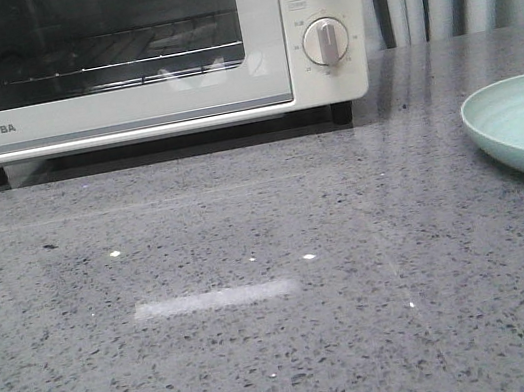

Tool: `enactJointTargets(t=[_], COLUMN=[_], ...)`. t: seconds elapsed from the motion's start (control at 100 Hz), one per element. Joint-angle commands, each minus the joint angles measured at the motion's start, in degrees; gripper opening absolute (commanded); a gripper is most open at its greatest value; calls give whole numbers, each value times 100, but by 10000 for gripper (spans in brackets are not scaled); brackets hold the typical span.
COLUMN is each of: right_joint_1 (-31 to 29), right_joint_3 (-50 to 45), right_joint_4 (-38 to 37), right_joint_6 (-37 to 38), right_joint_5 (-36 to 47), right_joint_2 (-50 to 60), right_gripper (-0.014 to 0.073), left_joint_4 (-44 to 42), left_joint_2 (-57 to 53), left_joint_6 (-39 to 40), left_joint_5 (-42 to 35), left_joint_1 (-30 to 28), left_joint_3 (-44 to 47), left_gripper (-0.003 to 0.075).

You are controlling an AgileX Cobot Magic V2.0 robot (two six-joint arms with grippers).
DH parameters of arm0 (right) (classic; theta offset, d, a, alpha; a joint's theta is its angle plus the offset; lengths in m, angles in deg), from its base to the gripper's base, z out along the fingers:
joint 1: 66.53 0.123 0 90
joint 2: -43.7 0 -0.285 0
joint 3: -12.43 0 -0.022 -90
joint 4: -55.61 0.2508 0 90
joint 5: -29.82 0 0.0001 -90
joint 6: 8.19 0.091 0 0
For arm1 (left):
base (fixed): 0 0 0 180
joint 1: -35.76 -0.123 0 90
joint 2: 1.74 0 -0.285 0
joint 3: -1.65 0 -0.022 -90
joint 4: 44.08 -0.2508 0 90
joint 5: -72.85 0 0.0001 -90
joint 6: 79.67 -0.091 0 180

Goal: Put bread in oven
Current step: 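Move the left gripper toward the toaster oven door handle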

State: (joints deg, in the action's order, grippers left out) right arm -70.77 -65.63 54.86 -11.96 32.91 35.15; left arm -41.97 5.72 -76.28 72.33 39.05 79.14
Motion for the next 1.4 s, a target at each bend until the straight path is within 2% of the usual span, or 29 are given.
enactJointTargets(t=[0.0,0.66,0.86,1.14,1.21,1.31,1.39], right_joint_1=[-46,-46,-46,-46,-46,-46,-46], right_joint_3=[-60,-60,-60,-60,-60,-50,-15], right_joint_4=[13,13,13,13,35,35,35], right_joint_6=[-46,-46,-46,-31,414,2158,2660], right_joint_5=[426,426,1126,1493,1526,1779,2074], right_joint_2=[-111,-111,-111,-111,-111,-111,-111], right_gripper=[-65,-65,-65,-65,-65,-65,-65], left_joint_4=[-5,-5,-5,-5,14,68,205], left_joint_2=[-167,-167,-167,-167,-167,-167,-167], left_joint_6=[13,13,13,13,13,13,59], left_joint_5=[-464,-464,-464,-562,-793,-1024,-1286], left_joint_1=[52,52,52,52,52,58,58], left_joint_3=[134,134,134,134,134,134,134], left_gripper=[-20,-20,-20,-20,-20,-20,-20])
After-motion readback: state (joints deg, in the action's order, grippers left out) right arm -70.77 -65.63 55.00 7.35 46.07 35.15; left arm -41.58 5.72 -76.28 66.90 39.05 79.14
